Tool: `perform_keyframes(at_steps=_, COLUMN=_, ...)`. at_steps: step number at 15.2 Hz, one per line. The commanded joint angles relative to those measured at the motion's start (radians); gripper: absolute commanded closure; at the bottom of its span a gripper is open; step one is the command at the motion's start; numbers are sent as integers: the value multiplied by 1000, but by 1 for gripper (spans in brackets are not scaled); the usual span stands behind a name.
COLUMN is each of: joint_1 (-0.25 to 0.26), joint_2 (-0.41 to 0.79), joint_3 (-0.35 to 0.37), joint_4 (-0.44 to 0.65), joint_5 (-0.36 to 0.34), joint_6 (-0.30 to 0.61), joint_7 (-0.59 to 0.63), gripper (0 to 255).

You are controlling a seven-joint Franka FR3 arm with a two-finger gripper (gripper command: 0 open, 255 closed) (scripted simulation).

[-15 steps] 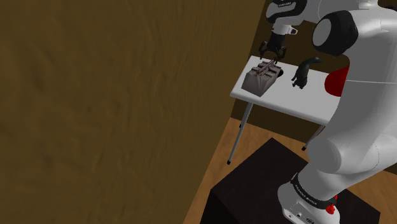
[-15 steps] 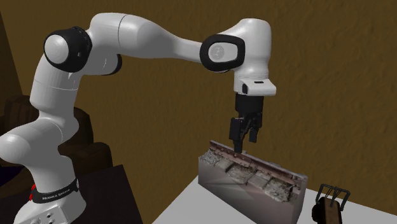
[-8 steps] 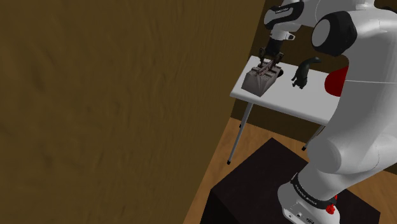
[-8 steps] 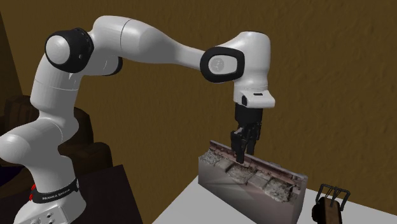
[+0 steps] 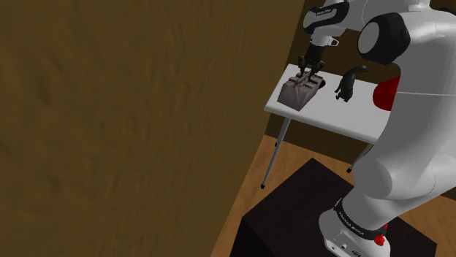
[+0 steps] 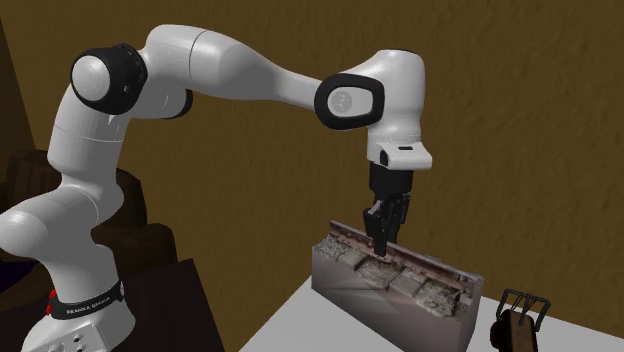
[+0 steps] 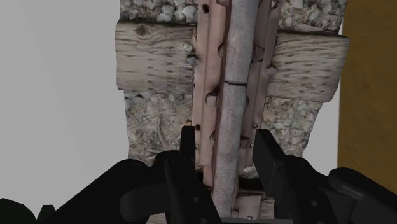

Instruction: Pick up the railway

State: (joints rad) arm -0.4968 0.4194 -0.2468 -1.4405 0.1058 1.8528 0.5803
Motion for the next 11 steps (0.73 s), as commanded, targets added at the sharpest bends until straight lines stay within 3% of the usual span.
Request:
perform_keyframes(at_steps=1, joint_1=0, joint_2=0, joint_3=0, joint_4=-1, joint_5=0, joint_6=1, joint_7=0, gripper=255)
perform_keyframes(at_steps=11, joint_1=-8, joint_2=-1, joint_3=-3, joint_4=133, joint_5=-2, joint_6=-133, joint_7=4, gripper=255)
